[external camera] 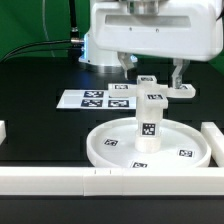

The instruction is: Assemble round table

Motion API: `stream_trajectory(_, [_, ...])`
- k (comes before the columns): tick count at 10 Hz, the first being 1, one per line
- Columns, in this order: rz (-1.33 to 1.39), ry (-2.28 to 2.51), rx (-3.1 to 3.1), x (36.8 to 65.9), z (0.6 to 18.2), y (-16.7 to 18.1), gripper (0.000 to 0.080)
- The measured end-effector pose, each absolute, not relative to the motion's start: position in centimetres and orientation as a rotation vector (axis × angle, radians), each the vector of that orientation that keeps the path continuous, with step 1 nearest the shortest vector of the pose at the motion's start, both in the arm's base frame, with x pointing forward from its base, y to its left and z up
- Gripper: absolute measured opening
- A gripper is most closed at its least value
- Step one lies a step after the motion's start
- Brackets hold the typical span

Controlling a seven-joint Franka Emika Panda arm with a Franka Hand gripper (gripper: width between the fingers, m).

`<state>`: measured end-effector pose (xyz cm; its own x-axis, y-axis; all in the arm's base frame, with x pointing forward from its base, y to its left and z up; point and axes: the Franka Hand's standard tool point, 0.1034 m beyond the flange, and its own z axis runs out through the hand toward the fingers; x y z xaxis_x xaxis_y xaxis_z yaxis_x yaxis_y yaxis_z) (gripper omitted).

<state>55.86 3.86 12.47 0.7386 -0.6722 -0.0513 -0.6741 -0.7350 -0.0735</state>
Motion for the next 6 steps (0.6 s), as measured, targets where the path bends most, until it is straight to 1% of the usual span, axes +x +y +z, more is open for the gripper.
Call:
stream_trajectory(1, [0.031,1.098,-2.847,55.93,13.20,3.94,0.0649])
stream_trajectory(2, [0.035,1.098,-2.849,55.84,12.68,3.96,0.0649])
stream_trajectory(6, [0.039,1.097,-2.851,55.78,12.54,4.04,0.0649])
